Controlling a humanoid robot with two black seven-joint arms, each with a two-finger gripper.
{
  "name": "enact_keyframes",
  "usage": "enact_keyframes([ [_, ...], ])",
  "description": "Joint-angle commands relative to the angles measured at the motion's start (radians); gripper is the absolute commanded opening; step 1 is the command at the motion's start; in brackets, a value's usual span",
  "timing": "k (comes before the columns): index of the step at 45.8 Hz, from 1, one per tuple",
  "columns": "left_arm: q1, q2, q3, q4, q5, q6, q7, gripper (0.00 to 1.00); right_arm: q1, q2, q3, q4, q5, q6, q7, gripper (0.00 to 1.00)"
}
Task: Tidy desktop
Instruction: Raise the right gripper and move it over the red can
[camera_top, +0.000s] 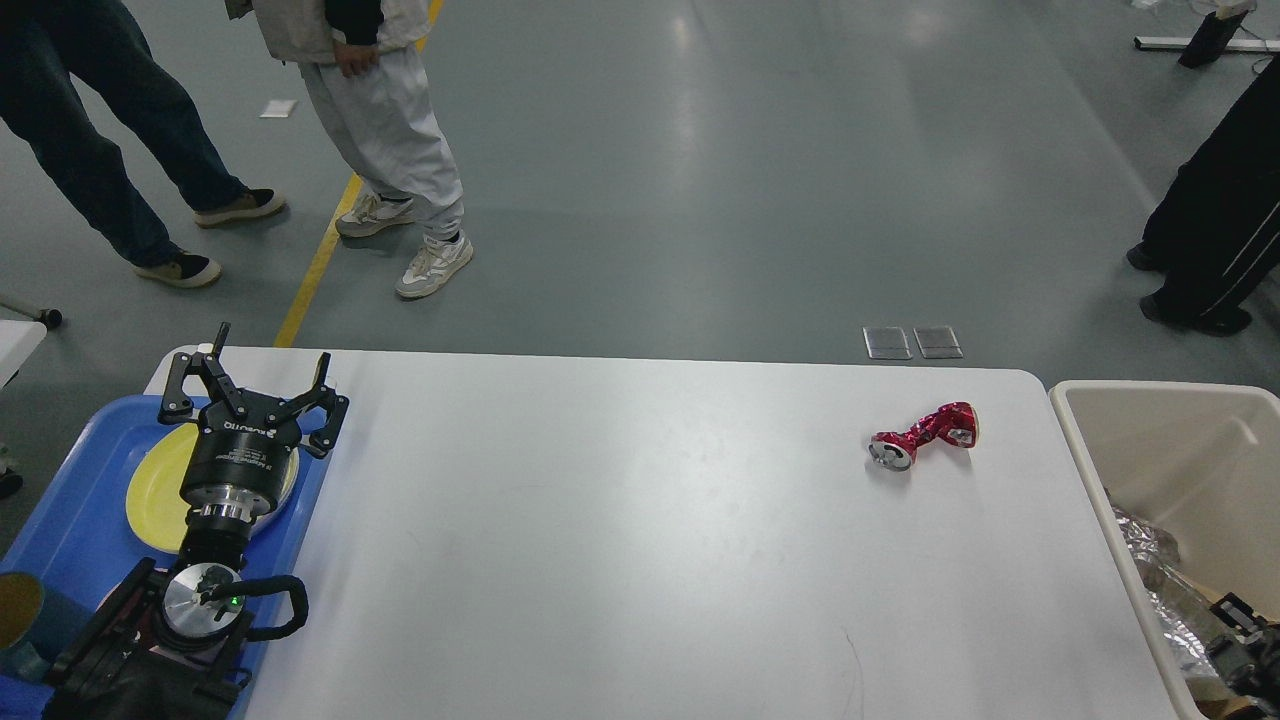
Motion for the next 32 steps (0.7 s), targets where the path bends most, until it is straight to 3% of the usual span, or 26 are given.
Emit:
enact_keyframes([
  [1,0.0,0.0,0.0,0.0,0.0,0.0,0.0,0.97,0.003,0.002,-0.001,0.001,0.0,0.0,0.0,1.0],
  [21,0.0,0.0,0.0,0.0,0.0,0.0,0.0,0.97,0.044,-0.012,-0.009,0.037,-0.009,0.033,-0.011,1.0],
  [32,0.0,0.0,0.0,0.0,0.0,0.0,0.0,0.97,0.303,-0.158,-0.044,0.273,-0.092,0.208,-0.024,1.0],
])
